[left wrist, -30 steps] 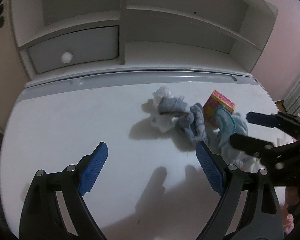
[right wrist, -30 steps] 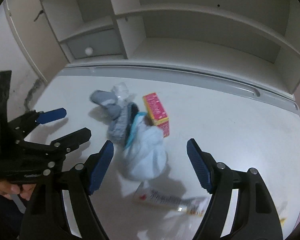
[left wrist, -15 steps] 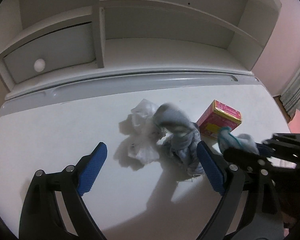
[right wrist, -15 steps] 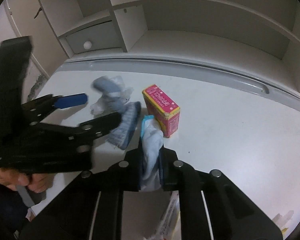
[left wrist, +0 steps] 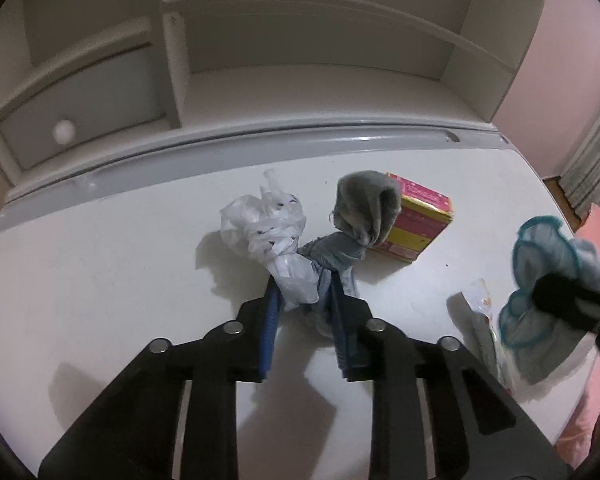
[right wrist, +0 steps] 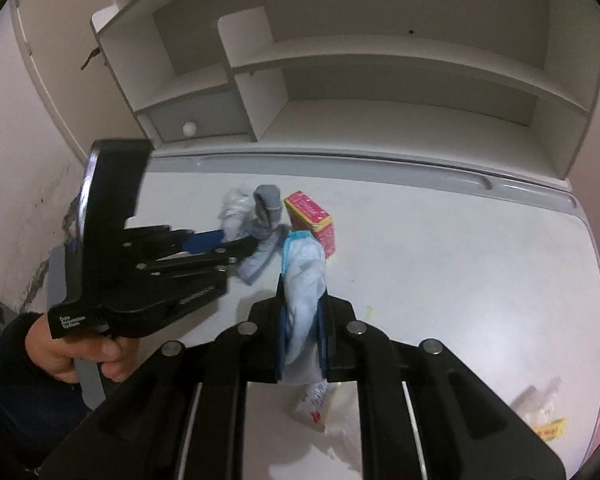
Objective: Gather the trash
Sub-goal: 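Grasp the white plastic bag and gray sock together with the left tool, then carry the bag, gray sock and blue-white cloth over the black bin, then open the left tool dropping the bag and sock while the right tool releases the cloth, then move both open tools back to the desk, then grasp the white printed packet with the left tool while the right tool grasps the clear plastic bag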
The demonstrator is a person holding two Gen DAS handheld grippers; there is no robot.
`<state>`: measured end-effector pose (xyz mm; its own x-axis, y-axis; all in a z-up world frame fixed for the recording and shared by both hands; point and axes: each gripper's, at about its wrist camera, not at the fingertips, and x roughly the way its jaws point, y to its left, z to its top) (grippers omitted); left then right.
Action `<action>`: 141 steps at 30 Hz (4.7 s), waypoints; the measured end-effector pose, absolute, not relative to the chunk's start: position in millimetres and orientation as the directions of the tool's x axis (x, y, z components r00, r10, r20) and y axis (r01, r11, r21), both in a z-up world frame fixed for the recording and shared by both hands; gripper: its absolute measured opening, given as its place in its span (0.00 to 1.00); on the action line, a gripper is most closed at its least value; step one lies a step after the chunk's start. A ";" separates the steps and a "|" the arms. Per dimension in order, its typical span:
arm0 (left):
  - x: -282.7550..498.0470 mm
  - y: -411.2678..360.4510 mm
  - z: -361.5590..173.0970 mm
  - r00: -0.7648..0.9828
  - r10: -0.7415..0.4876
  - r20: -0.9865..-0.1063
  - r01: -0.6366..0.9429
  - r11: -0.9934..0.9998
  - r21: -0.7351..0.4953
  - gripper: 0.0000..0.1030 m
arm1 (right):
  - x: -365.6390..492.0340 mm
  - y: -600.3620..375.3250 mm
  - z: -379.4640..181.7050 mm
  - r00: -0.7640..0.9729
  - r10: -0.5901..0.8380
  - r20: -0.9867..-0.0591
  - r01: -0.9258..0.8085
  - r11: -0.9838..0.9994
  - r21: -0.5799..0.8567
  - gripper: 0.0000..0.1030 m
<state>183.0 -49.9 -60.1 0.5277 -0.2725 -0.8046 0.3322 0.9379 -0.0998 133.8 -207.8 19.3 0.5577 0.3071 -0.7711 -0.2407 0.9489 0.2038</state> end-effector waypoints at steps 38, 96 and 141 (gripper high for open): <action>-119.0 -454.7 -79.5 0.088 -0.617 -0.782 0.963 0.254 -0.092 0.19 | -245.8 -608.0 -90.7 0.503 -0.261 -0.824 0.696 0.688 0.207 0.12; -122.8 -482.5 -136.2 0.028 -0.560 -0.828 0.957 0.255 -0.140 0.80 | -250.2 -623.8 -168.9 0.411 -0.214 -0.886 0.771 0.600 0.213 0.66; 96.9 -97.2 -49.4 0.538 -0.339 -0.771 0.465 0.883 -0.064 0.88 | 43.9 -293.8 -8.3 0.681 0.229 -0.696 -0.081 0.968 0.239 0.27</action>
